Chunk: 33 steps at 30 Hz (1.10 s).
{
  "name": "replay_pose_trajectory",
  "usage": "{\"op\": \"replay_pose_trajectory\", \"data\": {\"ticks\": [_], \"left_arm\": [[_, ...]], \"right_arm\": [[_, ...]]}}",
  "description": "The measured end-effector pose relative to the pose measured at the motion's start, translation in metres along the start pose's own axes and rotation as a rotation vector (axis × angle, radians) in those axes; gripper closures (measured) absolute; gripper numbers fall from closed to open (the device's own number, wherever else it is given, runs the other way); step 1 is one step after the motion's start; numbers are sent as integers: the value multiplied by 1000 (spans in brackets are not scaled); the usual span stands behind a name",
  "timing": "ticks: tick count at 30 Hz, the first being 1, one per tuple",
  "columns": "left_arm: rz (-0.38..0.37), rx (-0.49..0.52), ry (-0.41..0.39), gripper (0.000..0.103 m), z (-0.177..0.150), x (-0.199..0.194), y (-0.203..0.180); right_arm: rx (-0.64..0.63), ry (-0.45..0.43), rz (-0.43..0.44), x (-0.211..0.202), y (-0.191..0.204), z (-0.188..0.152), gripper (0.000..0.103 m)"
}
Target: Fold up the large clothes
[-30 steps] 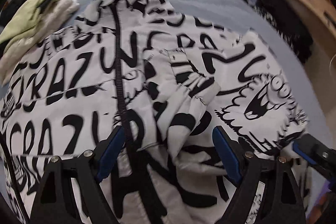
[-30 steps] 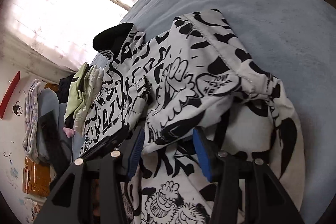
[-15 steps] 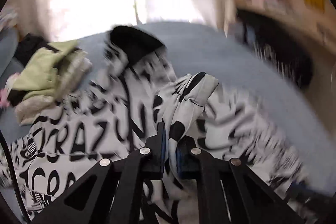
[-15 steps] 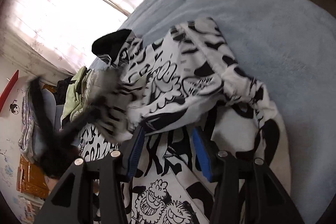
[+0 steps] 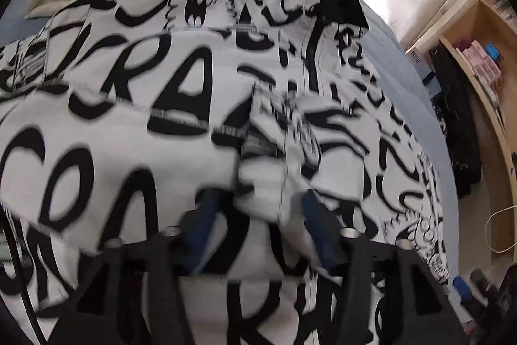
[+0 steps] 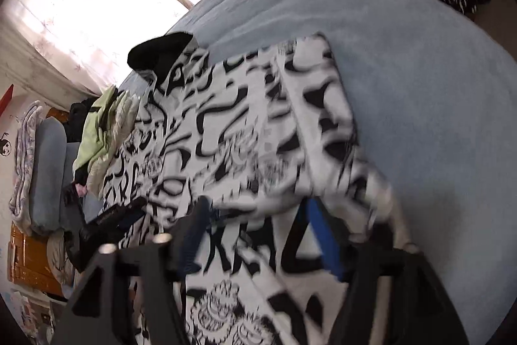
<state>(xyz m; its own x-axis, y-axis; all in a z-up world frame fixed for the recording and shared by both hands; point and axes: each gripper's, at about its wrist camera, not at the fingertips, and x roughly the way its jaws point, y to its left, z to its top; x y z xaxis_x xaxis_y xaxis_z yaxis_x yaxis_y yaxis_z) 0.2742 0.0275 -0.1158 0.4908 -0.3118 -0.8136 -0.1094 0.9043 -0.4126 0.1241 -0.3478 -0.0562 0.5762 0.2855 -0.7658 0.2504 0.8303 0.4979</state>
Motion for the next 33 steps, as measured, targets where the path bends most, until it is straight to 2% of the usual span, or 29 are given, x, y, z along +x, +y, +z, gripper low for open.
{"op": "replay_pose_trajectory", "data": {"ticks": [2,5,10,12,14,15,16,17,18,20,21,22,26,28,30,33], "left_arm": [[5,33,-7,40,8,4,-1],[38,101,44,40,21,22,-4],[120,205,77,39,38,40,-23],[108,226,77,40,44,44,-31],[124,254,67,55,47,47,-40],[145,274,53,67,48,48,-44],[159,300,35,74,48,48,-50],[161,321,19,74,49,48,-56],[163,338,-11,74,49,45,-61],[171,366,-58,74,48,44,-69],[182,372,-67,74,46,47,-70],[206,371,-57,74,44,55,-69],[208,322,-34,71,40,61,-60],[198,303,-15,71,41,54,-57],[181,298,-2,70,40,44,-53],[172,307,0,68,34,30,-49]], "right_arm": [[-8,-18,-7,2,-3,24,28],[-37,-17,-63,20,-12,64,28],[14,58,-106,84,-42,117,28],[37,76,-143,107,-57,129,28],[91,93,-107,125,-71,136,30],[98,83,-90,126,-73,137,47],[74,67,-74,127,-71,140,68],[23,74,-78,129,-65,143,97],[-2,74,-93,127,-61,143,97],[-39,-52,-112,105,-57,145,101],[-44,-95,-125,99,-59,145,101],[-29,-85,-127,103,-65,146,101],[-54,21,-158,117,-71,141,91],[-51,47,-131,108,-67,139,76],[-71,42,-100,85,-58,128,57],[-149,52,-69,49,-48,99,46]]}}
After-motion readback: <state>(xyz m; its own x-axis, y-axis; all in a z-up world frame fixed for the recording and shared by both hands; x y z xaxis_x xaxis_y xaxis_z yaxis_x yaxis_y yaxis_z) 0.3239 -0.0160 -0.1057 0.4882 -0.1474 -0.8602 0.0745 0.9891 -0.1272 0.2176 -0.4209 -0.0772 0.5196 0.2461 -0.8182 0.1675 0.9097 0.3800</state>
